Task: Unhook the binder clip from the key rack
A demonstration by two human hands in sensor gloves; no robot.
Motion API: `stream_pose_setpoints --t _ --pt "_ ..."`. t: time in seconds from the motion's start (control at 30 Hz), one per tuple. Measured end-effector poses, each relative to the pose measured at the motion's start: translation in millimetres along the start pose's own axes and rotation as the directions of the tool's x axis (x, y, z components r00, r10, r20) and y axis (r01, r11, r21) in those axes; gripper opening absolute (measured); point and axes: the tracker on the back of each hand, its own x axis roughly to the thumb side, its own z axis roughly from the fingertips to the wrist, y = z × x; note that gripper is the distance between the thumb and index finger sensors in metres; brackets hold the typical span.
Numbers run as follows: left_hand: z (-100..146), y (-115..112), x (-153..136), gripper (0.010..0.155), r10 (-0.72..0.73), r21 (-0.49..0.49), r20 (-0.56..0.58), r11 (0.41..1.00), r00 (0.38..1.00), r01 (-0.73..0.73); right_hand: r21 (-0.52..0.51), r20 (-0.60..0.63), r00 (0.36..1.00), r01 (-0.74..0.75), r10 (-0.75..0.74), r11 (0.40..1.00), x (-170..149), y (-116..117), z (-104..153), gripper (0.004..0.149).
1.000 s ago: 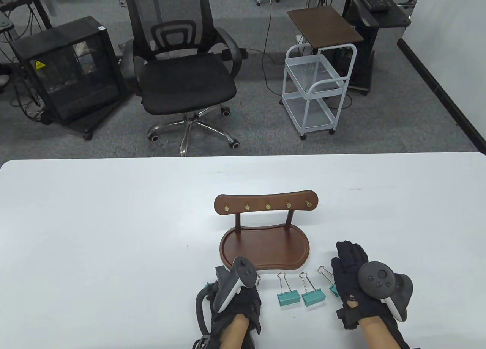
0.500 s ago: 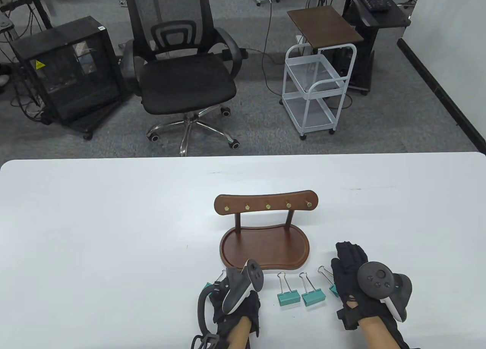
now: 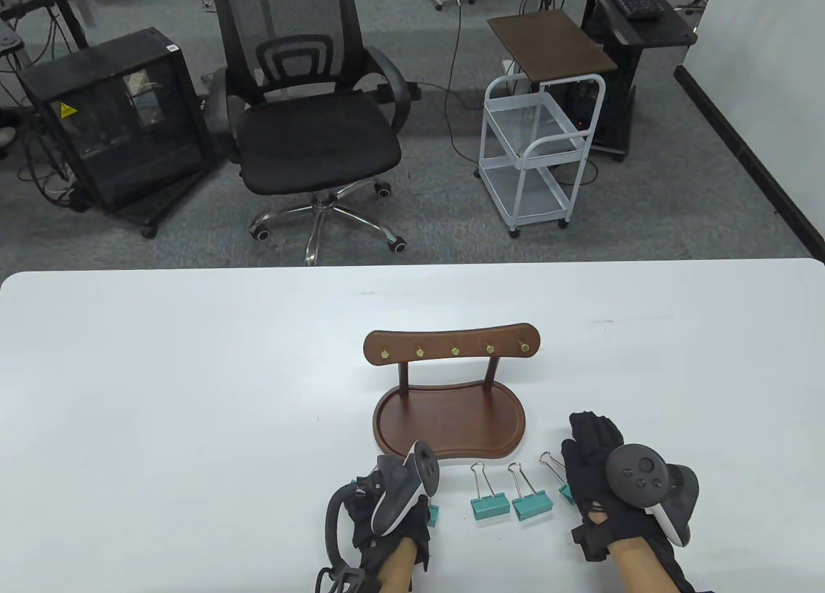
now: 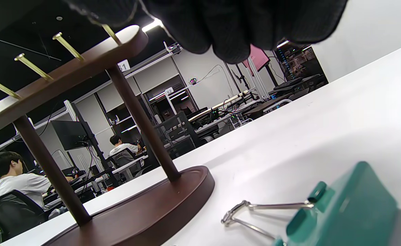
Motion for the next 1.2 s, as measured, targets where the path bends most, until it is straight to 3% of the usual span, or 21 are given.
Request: stream_pose_setpoints --t 0.27,0.57,0.8,1.2 --pt "2 8 -11 0.049 0.112 0.107 0.033 0.988 0.993 -0.115 0.008 0.001 1.000 -0.018 0.018 1.000 0 2 0 0.058" --pt "10 19 -14 0.068 0.242 0.213 0.194 0.936 0.951 -0.281 -0.022 -0.003 1.000 0.001 -0.001 1.000 6 2 1 0.060" --pt "11 24 -15 0.075 0.283 0.197 0.281 0.918 0.917 -0.344 0.017 0.035 0.995 -0.094 0.094 0.995 28 6 -2 0.061" --pt "9 24 -13 0.066 0.317 0.186 0.347 0.899 0.883 -0.396 0.018 0.121 0.980 -0.159 0.156 0.987 41 28 -1 0.060"
